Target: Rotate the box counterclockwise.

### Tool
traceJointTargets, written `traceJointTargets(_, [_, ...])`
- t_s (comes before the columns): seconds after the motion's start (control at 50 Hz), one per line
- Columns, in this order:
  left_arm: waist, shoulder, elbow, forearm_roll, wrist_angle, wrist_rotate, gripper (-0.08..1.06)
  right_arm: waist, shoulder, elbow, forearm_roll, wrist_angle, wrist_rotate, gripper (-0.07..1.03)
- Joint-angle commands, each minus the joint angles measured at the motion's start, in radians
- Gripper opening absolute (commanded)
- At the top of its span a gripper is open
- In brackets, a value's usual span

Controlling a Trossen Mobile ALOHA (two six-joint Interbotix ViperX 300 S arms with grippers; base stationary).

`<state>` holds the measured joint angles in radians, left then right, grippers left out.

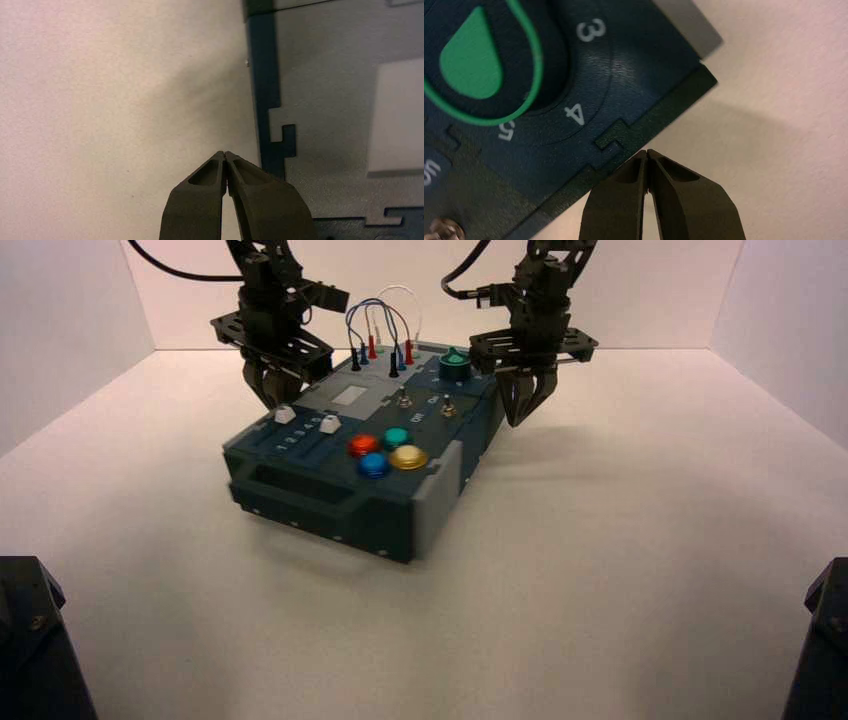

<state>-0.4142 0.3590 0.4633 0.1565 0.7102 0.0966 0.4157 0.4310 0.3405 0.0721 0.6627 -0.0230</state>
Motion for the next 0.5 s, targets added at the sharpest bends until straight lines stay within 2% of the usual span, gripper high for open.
traceJointTargets(0.02, [-0.123, -0.015, 0.006, -0.02, -0.002, 0.002, -0.03, 0.031, 0.012, -0.089, 0.009, 0.011, -0.002, -0.02])
traceJointTargets(0.16, [-0.146, -0.015, 0.015, -0.02, -0.005, 0.0, -0.03, 0.031, 0.026, -0.121, 0.005, 0.029, -0.002, -0.02])
traceJointTargets(0.28, [-0.146, -0.014, 0.021, -0.015, -0.006, -0.002, -0.03, 0.031, 0.023, -0.12, 0.006, 0.06, 0.002, -0.02])
traceJointTargets(0.5, [-0.074, -0.06, 0.061, -0.005, -0.034, -0.002, -0.03, 0.031, -0.078, -0.044, 0.002, 0.071, 0.003, -0.02])
